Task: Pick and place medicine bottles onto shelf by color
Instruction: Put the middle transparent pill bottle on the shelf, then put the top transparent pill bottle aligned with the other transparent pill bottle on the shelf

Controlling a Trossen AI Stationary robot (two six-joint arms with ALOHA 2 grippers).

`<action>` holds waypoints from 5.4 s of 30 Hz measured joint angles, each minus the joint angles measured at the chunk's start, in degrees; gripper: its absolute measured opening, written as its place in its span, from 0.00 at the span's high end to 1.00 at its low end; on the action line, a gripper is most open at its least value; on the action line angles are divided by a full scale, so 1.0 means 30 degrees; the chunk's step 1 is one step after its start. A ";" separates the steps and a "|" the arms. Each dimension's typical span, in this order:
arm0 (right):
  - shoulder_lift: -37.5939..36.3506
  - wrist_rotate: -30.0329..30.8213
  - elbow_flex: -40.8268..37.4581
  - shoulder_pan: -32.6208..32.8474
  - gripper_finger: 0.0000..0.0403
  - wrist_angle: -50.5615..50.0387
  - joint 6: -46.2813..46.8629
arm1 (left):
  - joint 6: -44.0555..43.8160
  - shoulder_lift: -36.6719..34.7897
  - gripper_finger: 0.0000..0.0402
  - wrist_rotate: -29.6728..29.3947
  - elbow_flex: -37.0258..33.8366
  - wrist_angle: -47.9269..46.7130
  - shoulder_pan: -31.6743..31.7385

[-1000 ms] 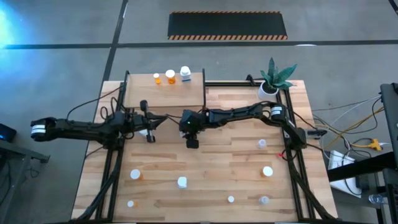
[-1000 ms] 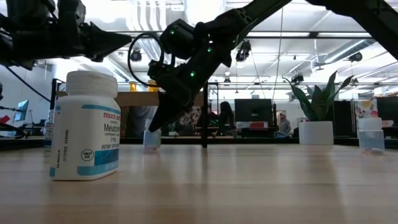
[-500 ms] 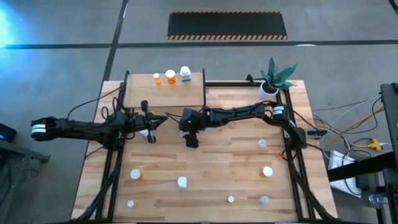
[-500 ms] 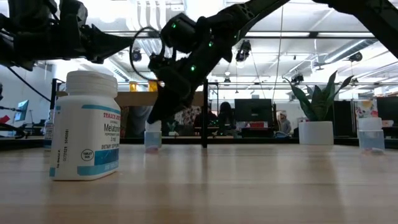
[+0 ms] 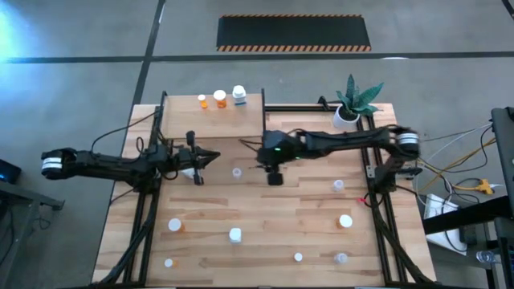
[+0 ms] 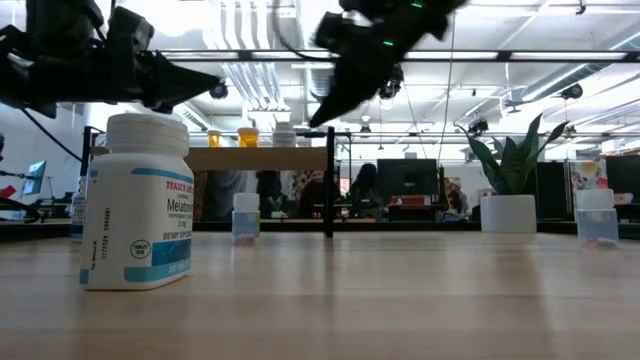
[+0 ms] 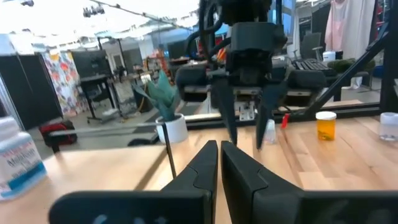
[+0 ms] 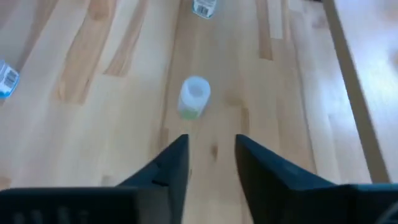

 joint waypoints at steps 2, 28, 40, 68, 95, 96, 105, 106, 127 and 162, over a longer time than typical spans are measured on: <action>-0.1576 0.0023 -0.2546 -0.0013 0.79 0.2277 0.0020 | -0.0440 0.0543 1.00 -0.0005 0.0205 -0.0015 0.0000; -0.8613 -0.0146 -1.5590 -0.3075 0.98 1.6868 -0.2703 | -0.7012 0.9231 0.69 -0.0011 1.1713 -1.8565 -0.1417; -0.8608 -0.0160 -1.5900 -0.3222 0.98 1.6798 -0.3388 | -0.7997 1.1866 0.44 -0.1493 1.3239 -2.0767 -0.1713; -0.8608 -0.0670 -1.6047 -0.3475 0.98 1.6881 -0.3410 | -0.7471 1.2877 0.71 -0.1936 1.3384 -2.0871 -0.1718; -0.8587 -0.0724 -1.6141 -0.3555 0.98 1.6780 -0.3381 | -0.8586 0.7194 0.69 -0.6484 2.2910 -3.7826 1.0150; -0.8579 -0.0729 -1.6143 -0.3555 0.98 1.6776 -0.3379 | -0.8100 0.7247 0.69 -0.6046 2.2870 -3.7344 1.1045; -0.8572 -0.1078 -1.6310 -0.3555 0.98 1.6767 -0.3382 | -0.6465 0.7592 0.69 -0.2828 2.1619 -3.4468 1.5724; -0.8572 -0.1078 -1.6316 -0.3555 0.98 1.6776 -0.3388 | -0.6465 0.7667 0.69 -0.2634 2.1470 -3.4461 1.5832; -0.8572 -0.1074 -1.6352 -0.3555 0.98 1.6783 -0.3420 | -0.6550 0.8242 0.69 -0.1987 2.0517 -3.2611 1.5883; -0.8572 -0.1071 -1.6440 -0.3555 0.98 1.6768 -0.3417 | -0.5159 0.4557 0.46 -0.2140 2.2572 -3.6009 1.5383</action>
